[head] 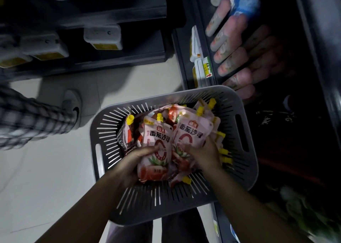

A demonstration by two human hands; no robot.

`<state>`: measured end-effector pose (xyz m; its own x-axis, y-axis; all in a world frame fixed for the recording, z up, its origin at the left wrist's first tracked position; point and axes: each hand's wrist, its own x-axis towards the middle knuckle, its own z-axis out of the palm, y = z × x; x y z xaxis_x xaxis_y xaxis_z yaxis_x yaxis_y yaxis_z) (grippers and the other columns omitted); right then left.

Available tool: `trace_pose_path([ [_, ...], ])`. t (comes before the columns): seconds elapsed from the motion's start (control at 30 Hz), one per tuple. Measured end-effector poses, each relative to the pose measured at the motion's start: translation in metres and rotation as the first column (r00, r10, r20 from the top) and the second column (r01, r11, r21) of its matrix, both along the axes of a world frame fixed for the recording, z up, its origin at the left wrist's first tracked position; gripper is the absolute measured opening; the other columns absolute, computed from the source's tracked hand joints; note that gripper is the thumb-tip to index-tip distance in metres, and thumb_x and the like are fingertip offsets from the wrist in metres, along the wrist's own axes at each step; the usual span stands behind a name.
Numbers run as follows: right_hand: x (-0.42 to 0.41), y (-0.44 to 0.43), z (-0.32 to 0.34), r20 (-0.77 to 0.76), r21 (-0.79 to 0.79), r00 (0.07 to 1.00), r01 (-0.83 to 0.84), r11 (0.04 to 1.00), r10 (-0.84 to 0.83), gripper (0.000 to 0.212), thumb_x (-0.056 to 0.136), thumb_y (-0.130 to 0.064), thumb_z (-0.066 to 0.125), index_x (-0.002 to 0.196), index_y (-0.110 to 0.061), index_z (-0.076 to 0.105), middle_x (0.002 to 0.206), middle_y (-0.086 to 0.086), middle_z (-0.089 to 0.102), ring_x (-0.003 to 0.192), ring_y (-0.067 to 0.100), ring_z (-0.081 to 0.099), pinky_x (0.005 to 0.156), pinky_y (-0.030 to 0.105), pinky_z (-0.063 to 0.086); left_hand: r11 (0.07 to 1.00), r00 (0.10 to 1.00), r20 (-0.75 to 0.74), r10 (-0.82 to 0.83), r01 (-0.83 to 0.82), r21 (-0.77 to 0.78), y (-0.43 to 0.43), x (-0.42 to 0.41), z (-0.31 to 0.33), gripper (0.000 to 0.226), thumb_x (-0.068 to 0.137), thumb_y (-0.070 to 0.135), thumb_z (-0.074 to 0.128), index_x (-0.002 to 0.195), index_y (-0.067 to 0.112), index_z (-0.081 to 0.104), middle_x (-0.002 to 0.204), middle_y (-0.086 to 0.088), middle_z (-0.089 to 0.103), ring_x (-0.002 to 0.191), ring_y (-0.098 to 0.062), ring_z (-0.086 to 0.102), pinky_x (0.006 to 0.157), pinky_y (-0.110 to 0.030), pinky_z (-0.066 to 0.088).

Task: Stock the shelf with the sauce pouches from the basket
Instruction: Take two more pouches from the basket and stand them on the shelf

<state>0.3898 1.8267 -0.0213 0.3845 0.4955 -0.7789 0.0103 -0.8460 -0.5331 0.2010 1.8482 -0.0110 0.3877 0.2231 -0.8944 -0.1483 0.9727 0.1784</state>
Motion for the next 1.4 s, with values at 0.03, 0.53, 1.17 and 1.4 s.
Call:
trace_pose_path([
  [0.03,-0.002,0.002,0.001,-0.037,-0.019,0.998,0.045,0.999,-0.046,0.052,0.066,-0.013,0.082,0.113,-0.013,0.060,0.110,0.004,0.068,0.100,0.023,0.065,0.089,0.046,0.054,1.000,1.000,-0.014,0.002,-0.002,0.002,0.000,-0.002,-0.001,0.048,0.073,0.023,0.063,0.118,0.007,0.058,0.101,-0.017,0.073,0.084,-0.031,0.072,0.077,-0.041,0.055],
  [0.53,0.048,-0.003,0.076,-0.797,-0.078,0.528,0.389,0.918,-0.291,0.064,0.029,-0.019,0.095,0.089,-0.007,0.076,0.092,0.015,0.075,0.079,0.028,0.073,0.063,0.044,0.060,0.986,0.979,0.174,-0.109,0.084,0.142,0.010,-0.004,0.077,0.065,0.021,0.021,0.095,0.081,0.004,0.077,0.088,-0.021,0.074,0.075,-0.031,0.073,0.064,-0.036,0.060],
  [1.17,0.034,0.015,0.361,-0.284,0.724,0.947,0.110,0.681,0.150,0.022,0.080,0.007,0.062,0.095,-0.008,0.063,0.078,0.006,0.073,0.063,0.016,0.071,0.049,0.021,0.053,0.628,0.965,0.155,-0.210,0.011,0.778,0.070,0.015,0.356,0.078,0.021,0.022,0.095,0.093,0.005,0.070,0.090,-0.016,0.075,0.075,-0.027,0.073,0.062,-0.035,0.060],
  [1.4,0.017,-0.050,0.443,-0.236,0.843,0.971,0.226,0.488,-0.042,0.032,0.074,0.005,0.068,0.105,-0.004,0.063,0.095,0.014,0.073,0.080,0.025,0.072,0.068,0.034,0.060,0.455,0.896,0.148,-0.419,0.066,0.888,0.050,0.020,0.434,0.084,0.038,0.019,0.091,0.114,-0.001,0.062,0.094,-0.017,0.072,0.074,-0.028,0.071,0.062,-0.035,0.057],
])
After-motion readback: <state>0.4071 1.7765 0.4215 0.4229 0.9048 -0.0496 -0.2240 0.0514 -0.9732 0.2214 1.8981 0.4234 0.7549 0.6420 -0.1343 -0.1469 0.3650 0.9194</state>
